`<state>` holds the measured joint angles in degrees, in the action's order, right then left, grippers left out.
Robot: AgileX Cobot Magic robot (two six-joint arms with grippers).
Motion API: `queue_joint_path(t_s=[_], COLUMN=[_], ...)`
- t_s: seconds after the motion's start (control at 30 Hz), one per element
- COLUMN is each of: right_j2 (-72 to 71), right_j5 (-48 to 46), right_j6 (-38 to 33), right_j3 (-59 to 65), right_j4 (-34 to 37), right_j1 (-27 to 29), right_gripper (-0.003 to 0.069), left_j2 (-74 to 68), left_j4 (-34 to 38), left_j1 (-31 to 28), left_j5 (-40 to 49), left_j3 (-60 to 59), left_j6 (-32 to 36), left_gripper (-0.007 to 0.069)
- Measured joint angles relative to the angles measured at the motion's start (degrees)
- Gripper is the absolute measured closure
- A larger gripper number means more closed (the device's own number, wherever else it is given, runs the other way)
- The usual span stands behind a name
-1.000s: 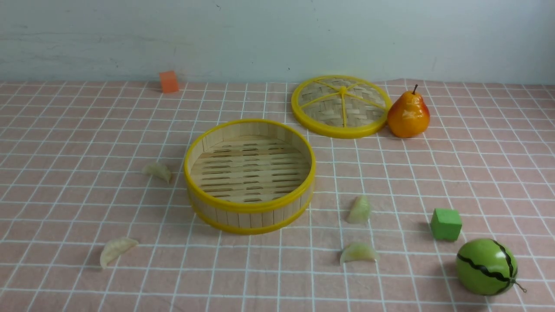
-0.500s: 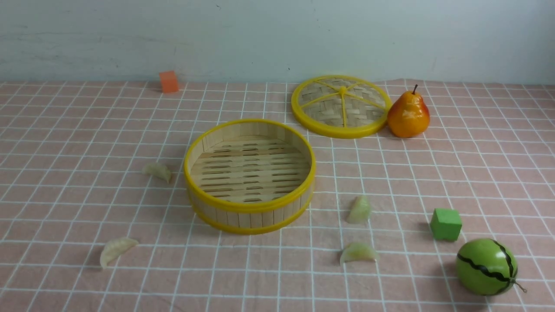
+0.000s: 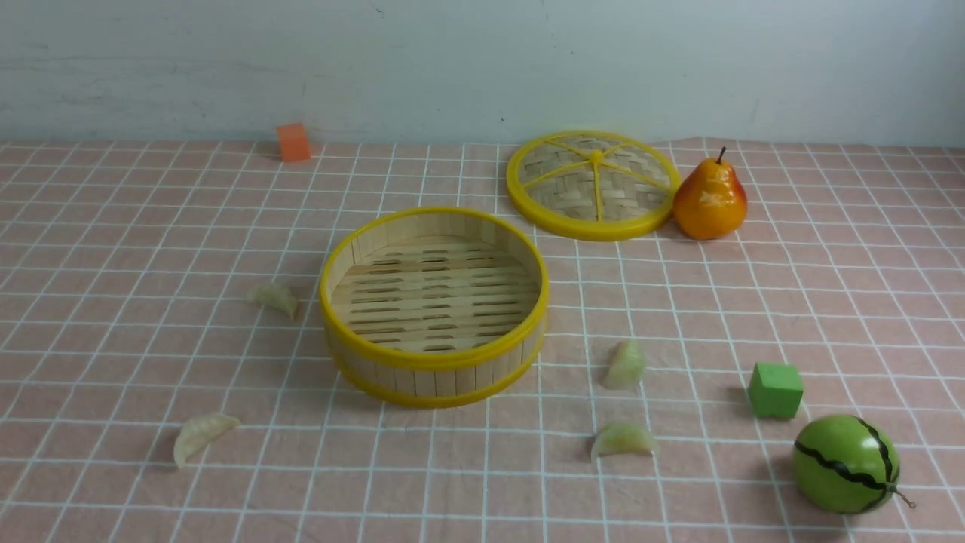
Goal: Put the dumplings into the steamer on the table with the pink tablecloth.
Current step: 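Reach for and grasp a dumpling on the table with the left gripper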
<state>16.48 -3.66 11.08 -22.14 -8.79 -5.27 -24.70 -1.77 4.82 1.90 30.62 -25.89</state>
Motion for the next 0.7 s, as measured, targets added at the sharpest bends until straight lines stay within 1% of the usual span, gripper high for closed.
queue_joint_path(t_s=[0.1, 0.13, 0.17, 0.2, 0.27, 0.33, 0.37, 0.47, 0.6, 0.67, 0.7], right_j2=[8.73, 9.45, 15.11, 17.79, 24.09, 29.63, 32.04, 36.97, 41.14, 42.35, 43.89], right_j5=[-4.48, -4.79, -7.21, -8.95, -12.56, -17.25, -19.47, -23.79, -24.06, -23.86, -23.65], right_j6=[-0.52, -0.57, -0.16, 0.42, 1.95, 2.54, 2.63, 1.6, -0.29, -0.66, -0.75], right_j3=[0.14, 0.14, 0.15, -0.11, -1.6, -4.63, -6.41, -10.85, -13.13, -13.26, -13.28], right_j4=[-3.31, -3.46, -3.81, -3.6, -1.75, -0.09, 0.47, 0.96, 1.01, 1.01, 1.01], right_j1=[0.0, 0.0, -0.32, -0.72, -2.44, -4.74, -6.11, -10.06, -14.9, -15.84, -16.29], right_gripper=[0.0662, 0.0662, 0.0662, 0.0662, 0.0662, 0.0662, 0.0662, 0.0662, 0.0662, 0.0662, 0.0662], left_j2=[-10.11, -10.77, -15.78, -18.1, -23.36, -29.36, -33.12, -41.07, -51.99, -55.94, -60.85], left_j4=[0.12, 0.12, 0.12, 0.24, 0.9, 2.34, 3.35, 7.05, 11.74, 12.19, 11.43], left_j1=[0.0, 0.0, 0.0, 0.0, 0.0, 0.0, 0.0, 0.0, 0.0, 0.08, 0.51], left_j5=[0.83, 0.83, 3.23, 5.29, 12.05, 21.23, 26.34, 33.88, 37.28, 37.44, 37.44], left_j3=[1.95, 2.08, 3.62, 4.99, 7.81, 11.98, 14.52, 19.86, 27.27, 30.6, 34.97], left_j6=[-0.78, -0.82, -0.92, -0.99, -0.99, -0.26, 1.07, 5.41, 10.26, 11.01, 11.06], left_gripper=[0.0638, 0.0638, 0.0638, 0.0638, 0.0638, 0.0638, 0.0638, 0.0638, 0.0638, 0.0638, 0.0638])
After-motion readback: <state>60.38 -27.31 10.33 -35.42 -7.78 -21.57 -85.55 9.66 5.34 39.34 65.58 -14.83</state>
